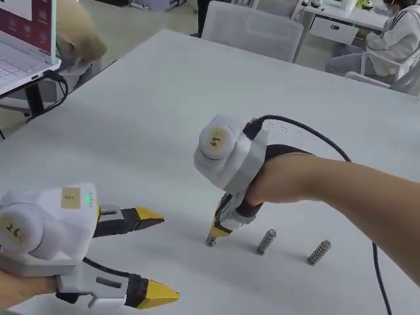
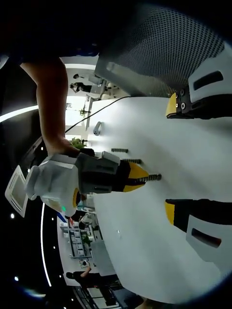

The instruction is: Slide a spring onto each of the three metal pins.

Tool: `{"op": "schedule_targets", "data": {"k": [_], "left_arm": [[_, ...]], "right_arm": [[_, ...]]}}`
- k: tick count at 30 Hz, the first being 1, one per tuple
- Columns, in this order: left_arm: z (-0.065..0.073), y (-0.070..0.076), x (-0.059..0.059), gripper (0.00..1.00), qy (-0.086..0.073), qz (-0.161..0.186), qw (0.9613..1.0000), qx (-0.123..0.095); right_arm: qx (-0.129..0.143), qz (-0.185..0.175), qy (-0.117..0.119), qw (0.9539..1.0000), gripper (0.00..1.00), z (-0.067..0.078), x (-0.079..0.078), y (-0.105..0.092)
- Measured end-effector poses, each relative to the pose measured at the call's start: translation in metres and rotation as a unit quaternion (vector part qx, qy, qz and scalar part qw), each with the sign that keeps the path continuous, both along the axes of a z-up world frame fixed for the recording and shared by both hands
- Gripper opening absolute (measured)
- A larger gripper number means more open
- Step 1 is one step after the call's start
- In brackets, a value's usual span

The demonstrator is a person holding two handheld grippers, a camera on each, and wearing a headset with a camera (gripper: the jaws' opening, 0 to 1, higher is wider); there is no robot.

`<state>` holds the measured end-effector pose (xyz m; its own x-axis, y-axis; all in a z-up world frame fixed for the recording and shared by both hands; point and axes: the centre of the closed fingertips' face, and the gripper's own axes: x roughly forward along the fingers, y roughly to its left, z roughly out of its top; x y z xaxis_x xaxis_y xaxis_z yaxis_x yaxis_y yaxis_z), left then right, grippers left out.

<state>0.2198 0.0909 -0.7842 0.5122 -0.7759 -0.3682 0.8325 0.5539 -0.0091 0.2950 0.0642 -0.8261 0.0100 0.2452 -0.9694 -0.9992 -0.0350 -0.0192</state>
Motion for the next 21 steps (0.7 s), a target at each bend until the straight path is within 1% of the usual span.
{"op": "schedule_targets", "data": {"k": [13,21], "left_arm": [[0.0002,0.0012,-0.0005,0.63,0.0,0.002,1.0,-0.001],[0.0007,0.0014,0.0002,0.63,-0.001,0.001,1.0,-0.001]], "right_arm": [[-0.002,-0.001,0.0,1.0,0.08,-0.0074,-0.0034,0.0025],[0.002,-0.005,-0.001,1.0,0.08,-0.0063,-0.004,0.0051]]}}
